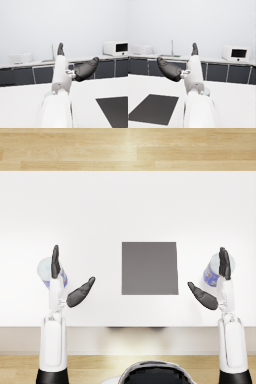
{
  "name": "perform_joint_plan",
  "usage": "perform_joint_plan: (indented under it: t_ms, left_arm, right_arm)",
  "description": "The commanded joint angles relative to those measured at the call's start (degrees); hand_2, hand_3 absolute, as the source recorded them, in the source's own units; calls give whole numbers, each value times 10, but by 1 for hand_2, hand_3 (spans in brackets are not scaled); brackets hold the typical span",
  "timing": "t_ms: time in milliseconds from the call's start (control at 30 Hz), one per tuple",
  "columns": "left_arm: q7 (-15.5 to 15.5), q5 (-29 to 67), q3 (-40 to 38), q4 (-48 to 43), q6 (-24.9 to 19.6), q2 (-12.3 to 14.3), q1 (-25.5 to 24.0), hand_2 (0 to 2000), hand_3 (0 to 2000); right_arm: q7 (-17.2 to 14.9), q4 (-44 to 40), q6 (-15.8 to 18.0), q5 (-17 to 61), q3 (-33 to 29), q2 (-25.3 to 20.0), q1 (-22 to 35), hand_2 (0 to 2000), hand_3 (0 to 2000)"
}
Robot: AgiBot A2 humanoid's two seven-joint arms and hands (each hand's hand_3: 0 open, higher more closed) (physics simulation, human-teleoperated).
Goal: Pick up the blue can on the left and place it in the middle, then pick up the blue can on the right and place it on top of the can in the middle
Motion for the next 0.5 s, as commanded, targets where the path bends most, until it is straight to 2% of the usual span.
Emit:
perform_joint_plan:
  t_ms: [33, 233, 500]
  left_arm:
    - [0, 26, -83, -3, 0, -2, 7, 0, 0]
    - [-1, 82, -146, 27, -1, 11, -21, 0, 0]
    - [-1, 90, -127, 119, -1, 21, -37, 0, 0]
  right_arm:
    - [0, 5, 0, 18, -77, -1, 0, 0, 0]
    - [1, -14, -1, 59, -109, -9, -21, 0, 0]
    - [1, -136, -1, 64, -98, -16, -25, 0, 0]
